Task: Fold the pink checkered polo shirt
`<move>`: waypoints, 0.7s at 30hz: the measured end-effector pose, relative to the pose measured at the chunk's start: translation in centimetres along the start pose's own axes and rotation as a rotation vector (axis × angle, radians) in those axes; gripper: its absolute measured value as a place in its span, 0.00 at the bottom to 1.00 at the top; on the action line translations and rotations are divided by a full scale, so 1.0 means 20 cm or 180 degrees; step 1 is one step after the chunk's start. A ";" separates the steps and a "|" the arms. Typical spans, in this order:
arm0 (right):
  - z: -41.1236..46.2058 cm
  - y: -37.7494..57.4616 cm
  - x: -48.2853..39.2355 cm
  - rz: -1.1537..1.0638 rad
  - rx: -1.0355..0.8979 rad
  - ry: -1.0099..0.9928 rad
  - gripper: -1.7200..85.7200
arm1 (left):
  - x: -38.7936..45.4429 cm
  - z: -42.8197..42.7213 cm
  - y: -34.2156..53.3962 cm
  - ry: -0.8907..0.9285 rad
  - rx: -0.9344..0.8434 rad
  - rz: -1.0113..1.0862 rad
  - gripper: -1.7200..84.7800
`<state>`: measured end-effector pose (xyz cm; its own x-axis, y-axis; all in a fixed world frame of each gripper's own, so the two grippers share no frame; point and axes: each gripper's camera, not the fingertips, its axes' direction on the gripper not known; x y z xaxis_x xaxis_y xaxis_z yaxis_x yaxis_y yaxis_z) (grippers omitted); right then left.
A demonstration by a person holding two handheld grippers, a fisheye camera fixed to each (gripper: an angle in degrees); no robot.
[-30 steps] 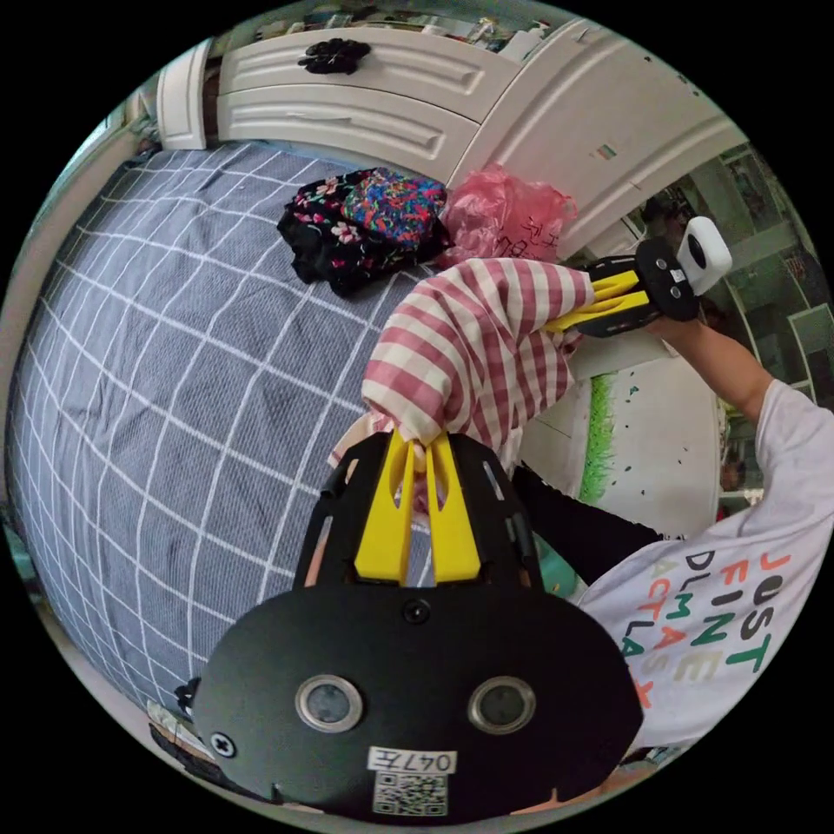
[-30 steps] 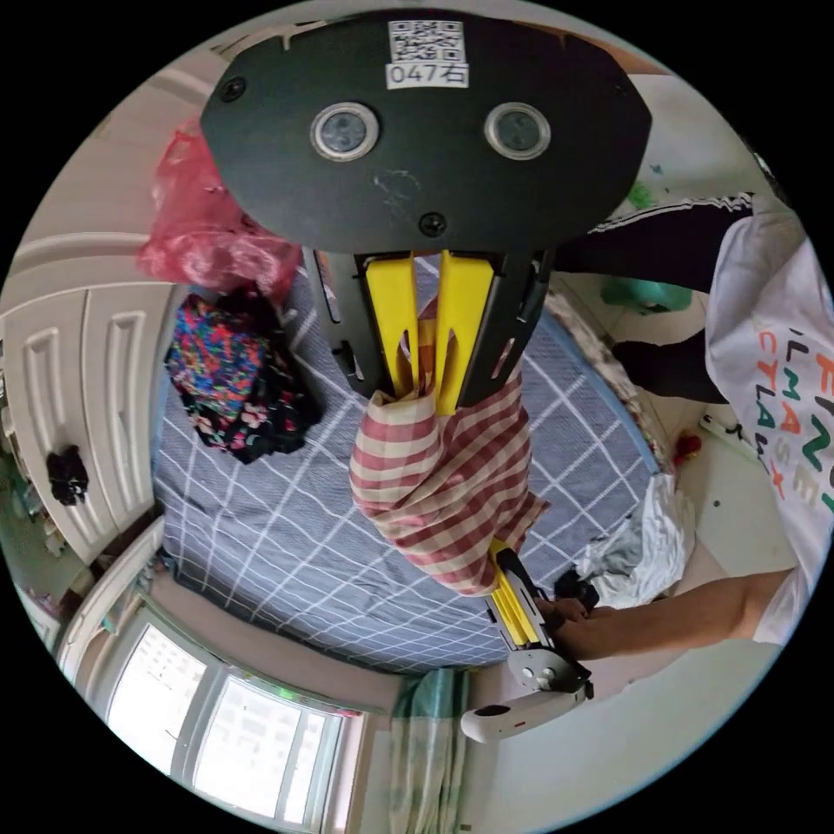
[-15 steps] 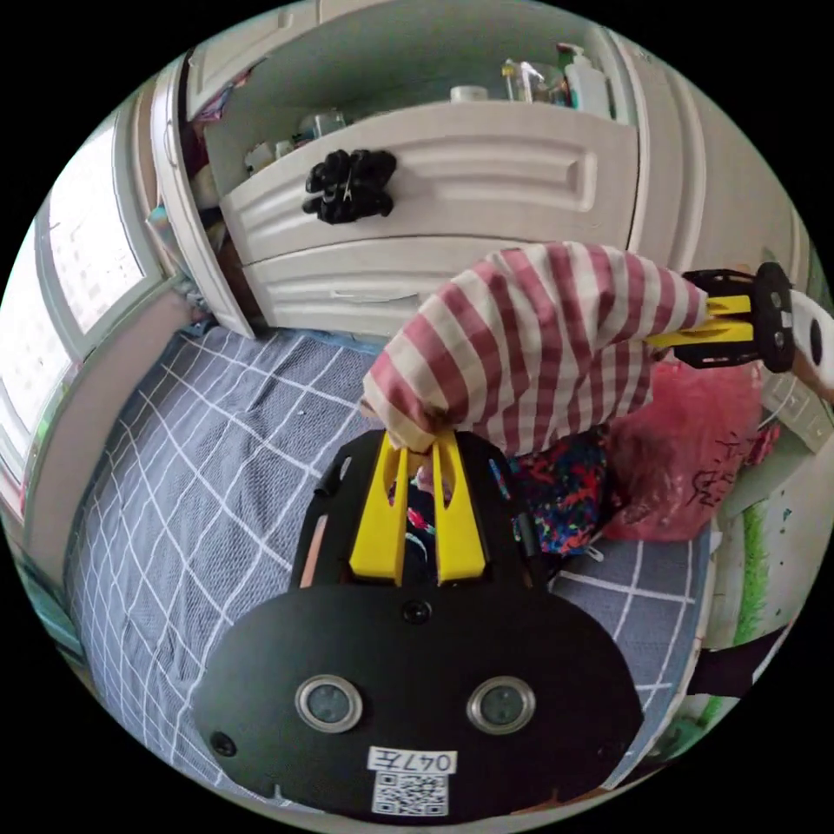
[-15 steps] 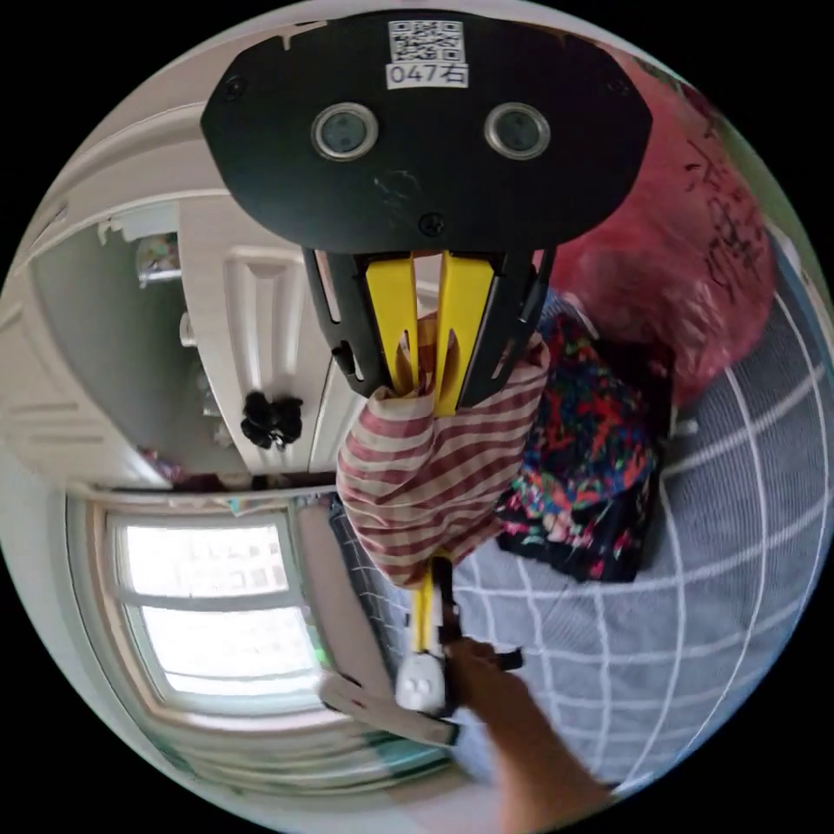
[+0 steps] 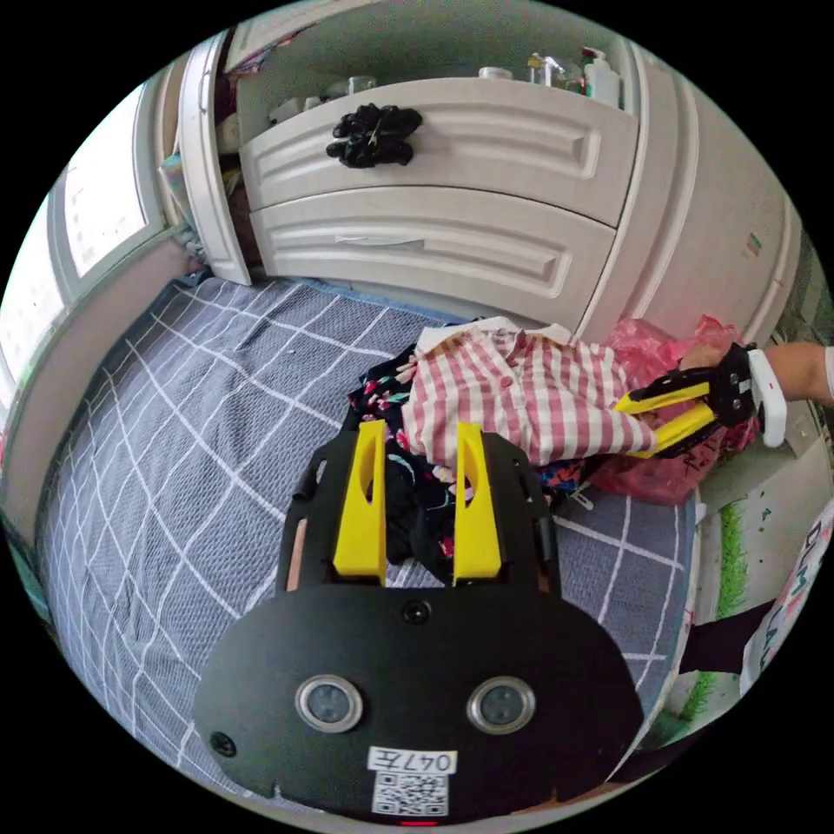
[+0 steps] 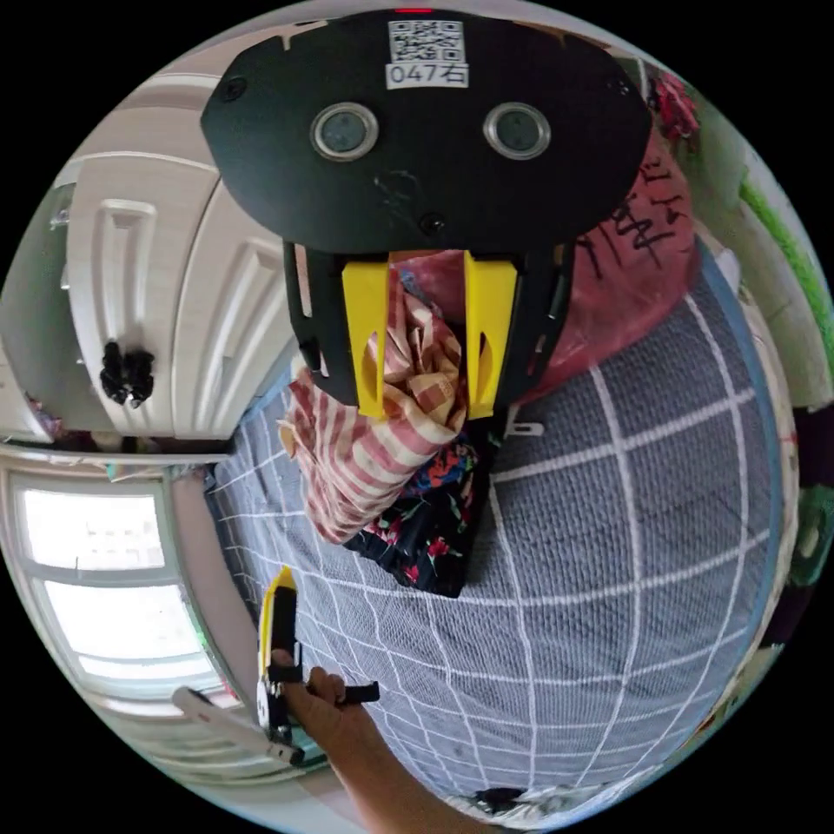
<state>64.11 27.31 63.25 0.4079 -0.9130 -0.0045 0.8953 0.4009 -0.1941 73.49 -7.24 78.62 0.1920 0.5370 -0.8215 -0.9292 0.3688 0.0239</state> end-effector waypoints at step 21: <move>0.49 0.52 0.34 0.3181 -0.0754 -0.1180 0.03 | 0.65 0.65 -0.37 0.0592 -0.0932 0.0681 0.11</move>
<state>77.92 25.97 70.75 0.9959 -0.0878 0.0231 0.0888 0.8880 -0.4512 87.04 6.84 75.19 -0.0509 0.4220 -0.9052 -0.9978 0.0176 0.0643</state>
